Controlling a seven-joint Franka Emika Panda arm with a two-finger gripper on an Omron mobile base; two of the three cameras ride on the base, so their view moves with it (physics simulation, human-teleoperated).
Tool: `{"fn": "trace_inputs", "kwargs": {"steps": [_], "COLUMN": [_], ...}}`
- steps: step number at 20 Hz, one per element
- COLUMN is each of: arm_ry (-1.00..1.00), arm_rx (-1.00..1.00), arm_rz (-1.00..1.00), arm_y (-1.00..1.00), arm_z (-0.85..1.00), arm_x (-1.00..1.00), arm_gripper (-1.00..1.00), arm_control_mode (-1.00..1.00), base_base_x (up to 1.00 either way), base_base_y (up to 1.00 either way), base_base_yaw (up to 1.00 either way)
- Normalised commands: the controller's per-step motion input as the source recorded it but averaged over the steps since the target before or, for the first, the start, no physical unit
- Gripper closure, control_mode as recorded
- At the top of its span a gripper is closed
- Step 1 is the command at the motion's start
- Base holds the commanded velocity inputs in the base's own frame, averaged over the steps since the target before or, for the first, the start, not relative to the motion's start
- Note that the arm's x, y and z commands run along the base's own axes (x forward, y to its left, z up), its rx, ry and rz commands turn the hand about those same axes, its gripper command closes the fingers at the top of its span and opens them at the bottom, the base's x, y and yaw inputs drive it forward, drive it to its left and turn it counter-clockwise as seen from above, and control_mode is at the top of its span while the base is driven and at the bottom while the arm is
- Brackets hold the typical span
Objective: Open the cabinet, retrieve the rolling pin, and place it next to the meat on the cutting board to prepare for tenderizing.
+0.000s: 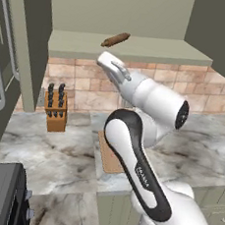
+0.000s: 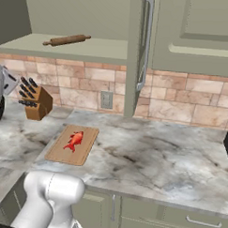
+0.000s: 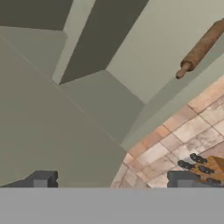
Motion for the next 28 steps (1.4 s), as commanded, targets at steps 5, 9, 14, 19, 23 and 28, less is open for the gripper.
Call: {"fn": "trace_inputs", "kwargs": {"steps": [5,9,14,19,23,28], "arm_ry": [0.20,0.24,0.30,0.20,0.01,0.00], "arm_rx": [0.00,0.00,0.00,-0.04,-0.05,-0.09], "arm_rz": [-0.35,-0.31,-0.19,-0.07,0.00,0.05], "arm_y": [-0.29,-0.25,-0.18,-0.04,-0.07,-0.22], "arm_z": [0.31,0.29,0.17,-0.05,-0.06,-0.01], "arm_x": [0.00,0.02,0.04,0.03,0.05,0.18], "arm_gripper": [-1.00,-1.00,-1.00,-1.00,-1.00,-1.00], "arm_control_mode": [-1.00,-1.00,-1.00,-1.00,-1.00,-1.00], "base_base_x": [0.00,0.00,0.00,0.00,0.00,0.00], "base_base_y": [0.00,0.00,0.00,0.00,0.00,0.00], "base_base_yaw": [0.00,0.00,0.00,0.00,0.00,0.00]}}
